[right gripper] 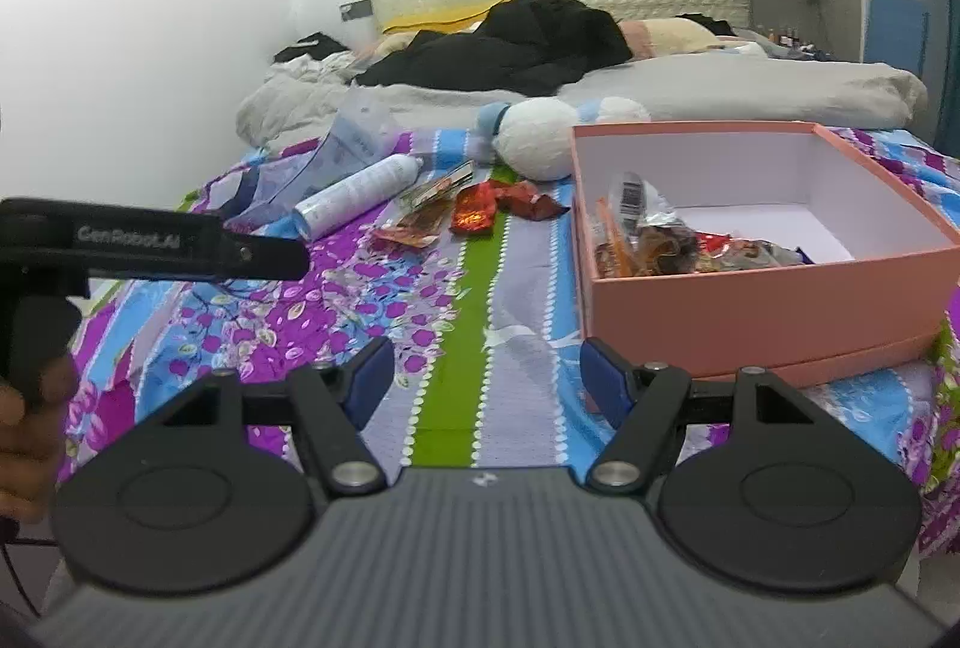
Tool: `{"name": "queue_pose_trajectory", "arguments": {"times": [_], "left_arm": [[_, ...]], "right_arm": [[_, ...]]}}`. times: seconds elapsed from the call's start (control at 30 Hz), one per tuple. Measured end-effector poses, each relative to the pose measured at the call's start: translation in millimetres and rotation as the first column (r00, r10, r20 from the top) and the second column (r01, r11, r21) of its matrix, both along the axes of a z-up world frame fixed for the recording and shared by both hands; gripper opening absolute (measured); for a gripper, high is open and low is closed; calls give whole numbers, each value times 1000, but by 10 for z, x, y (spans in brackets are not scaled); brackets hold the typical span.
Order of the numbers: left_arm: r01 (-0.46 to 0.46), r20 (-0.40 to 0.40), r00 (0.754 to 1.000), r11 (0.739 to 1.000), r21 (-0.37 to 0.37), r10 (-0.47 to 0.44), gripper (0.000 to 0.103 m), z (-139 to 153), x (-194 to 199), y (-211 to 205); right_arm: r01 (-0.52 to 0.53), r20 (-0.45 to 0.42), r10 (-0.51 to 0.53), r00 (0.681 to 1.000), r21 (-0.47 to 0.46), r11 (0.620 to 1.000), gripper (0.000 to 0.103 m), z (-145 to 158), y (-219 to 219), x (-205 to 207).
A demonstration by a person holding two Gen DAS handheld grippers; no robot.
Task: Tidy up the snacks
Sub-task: 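Move both grippers from the pink box toward the snack pile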
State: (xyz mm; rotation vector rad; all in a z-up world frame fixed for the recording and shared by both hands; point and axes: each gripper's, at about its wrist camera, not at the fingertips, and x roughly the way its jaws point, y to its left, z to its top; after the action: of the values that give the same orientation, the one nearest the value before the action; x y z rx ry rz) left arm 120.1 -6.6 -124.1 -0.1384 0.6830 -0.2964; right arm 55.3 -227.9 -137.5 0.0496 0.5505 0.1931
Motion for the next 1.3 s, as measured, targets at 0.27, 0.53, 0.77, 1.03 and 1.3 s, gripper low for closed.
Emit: {"name": "queue_pose_trajectory", "arguments": {"times": [0.27, 0.53, 0.77, 1.03, 1.3], "left_arm": [[-67, -34, 997, 998, 11, 67, 84, -321, 513, 287], [-112, -91, 989, 994, 11, 113, 84, -663, 1344, 615], [-145, -166, 978, 984, -108, 126, 84, -936, 2160, 792], [-226, -305, 943, 931, -286, 136, 70, -1405, 2824, 901], [-316, -373, 913, 867, -384, 168, 42, -1633, 3117, 1009]], "right_arm": [[-74, -14, 73, 997, -49, 996, 70, -157, 280, 329], [-81, -13, 81, 997, -75, 994, 70, -420, 565, 1041], [-37, -17, 36, 999, -95, 995, 70, -696, 710, 1809], [-2, -47, -2, 999, -104, 995, 70, -1016, 757, 2624], [8, -52, -13, 999, -96, 995, 70, -1157, 863, 3173]]}}
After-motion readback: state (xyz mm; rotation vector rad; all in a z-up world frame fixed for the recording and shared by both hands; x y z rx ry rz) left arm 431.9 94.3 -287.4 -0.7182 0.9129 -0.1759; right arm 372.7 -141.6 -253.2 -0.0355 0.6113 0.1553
